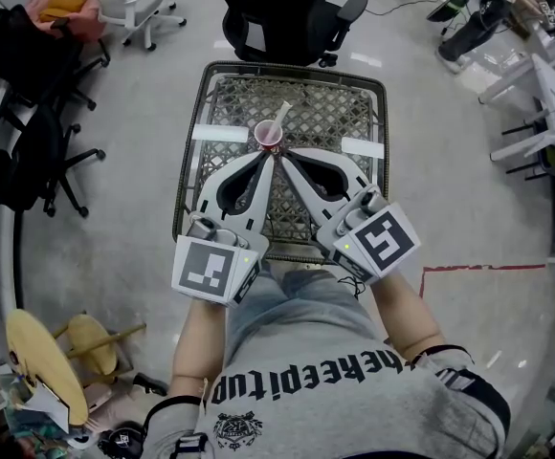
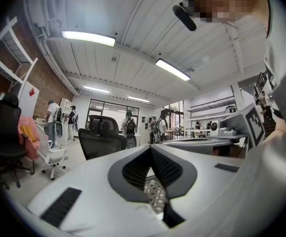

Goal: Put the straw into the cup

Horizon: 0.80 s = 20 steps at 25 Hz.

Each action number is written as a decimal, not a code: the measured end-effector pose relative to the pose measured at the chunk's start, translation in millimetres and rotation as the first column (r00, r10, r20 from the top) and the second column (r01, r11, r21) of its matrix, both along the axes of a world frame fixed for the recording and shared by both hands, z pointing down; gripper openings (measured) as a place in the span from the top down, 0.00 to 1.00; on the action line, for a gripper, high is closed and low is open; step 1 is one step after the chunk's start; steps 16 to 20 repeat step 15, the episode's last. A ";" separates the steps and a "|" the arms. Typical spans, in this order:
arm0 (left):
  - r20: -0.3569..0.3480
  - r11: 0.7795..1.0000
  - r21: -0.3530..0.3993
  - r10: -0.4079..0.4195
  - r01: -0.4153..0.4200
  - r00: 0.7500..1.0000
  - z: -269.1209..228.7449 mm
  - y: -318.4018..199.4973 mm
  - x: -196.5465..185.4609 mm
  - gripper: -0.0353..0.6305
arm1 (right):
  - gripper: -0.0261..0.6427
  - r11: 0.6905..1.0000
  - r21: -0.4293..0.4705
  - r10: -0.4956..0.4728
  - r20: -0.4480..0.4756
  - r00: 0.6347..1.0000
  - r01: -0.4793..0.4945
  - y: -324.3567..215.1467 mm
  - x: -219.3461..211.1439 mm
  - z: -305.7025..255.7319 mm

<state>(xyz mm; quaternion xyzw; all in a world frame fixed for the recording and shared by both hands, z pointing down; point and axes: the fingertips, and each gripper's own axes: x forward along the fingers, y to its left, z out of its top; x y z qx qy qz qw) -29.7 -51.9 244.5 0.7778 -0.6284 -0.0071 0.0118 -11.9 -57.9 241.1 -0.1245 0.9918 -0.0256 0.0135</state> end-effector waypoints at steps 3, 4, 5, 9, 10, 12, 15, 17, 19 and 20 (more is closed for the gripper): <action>0.004 1.000 0.000 0.001 -0.001 1.000 -0.6 1.0 3.6 0.92 | 0.96 1.000 0.003 0.000 0.003 1.000 0.000 0.6 2.9 -1.0; 0.005 1.000 0.000 0.000 0.000 1.000 -0.8 1.4 4.7 0.92 | 0.96 1.000 0.004 0.000 0.004 1.000 0.000 1.0 3.7 -1.4; 0.006 1.000 0.000 0.000 0.000 1.000 -0.9 1.9 5.7 0.92 | 0.96 1.000 0.005 -0.001 0.005 1.000 0.001 1.5 4.4 -1.7; 0.010 1.000 0.007 -0.004 0.004 1.000 -2.9 5.0 9.9 0.92 | 0.96 1.000 0.010 -0.006 0.009 1.000 0.006 5.1 8.5 -2.6; 0.010 1.000 0.008 -0.005 0.004 1.000 -3.4 5.9 10.9 0.92 | 0.96 1.000 0.011 -0.007 0.010 1.000 0.007 5.9 9.5 -2.9; 0.012 1.000 0.008 -0.005 0.005 1.000 -4.0 7.1 12.2 0.92 | 0.96 1.000 0.011 -0.007 0.012 1.000 0.007 6.9 10.9 -3.9; 0.014 1.000 0.008 -0.006 0.006 1.000 -4.2 7.9 13.6 0.92 | 0.96 1.000 0.012 -0.007 0.014 1.000 0.007 7.4 12.2 -5.2; 0.014 1.000 0.008 -0.006 0.006 1.000 -4.2 7.9 13.6 0.92 | 0.96 1.000 0.012 -0.007 0.014 1.000 0.007 7.4 12.2 -5.2; 0.014 1.000 0.008 -0.006 0.006 1.000 -4.2 7.9 13.6 0.92 | 0.96 1.000 0.012 -0.007 0.014 1.000 0.007 7.4 12.2 -5.2; 0.014 1.000 0.008 -0.006 0.006 1.000 -4.2 7.9 13.6 0.92 | 0.96 1.000 0.012 -0.007 0.014 1.000 0.007 7.4 12.2 -5.2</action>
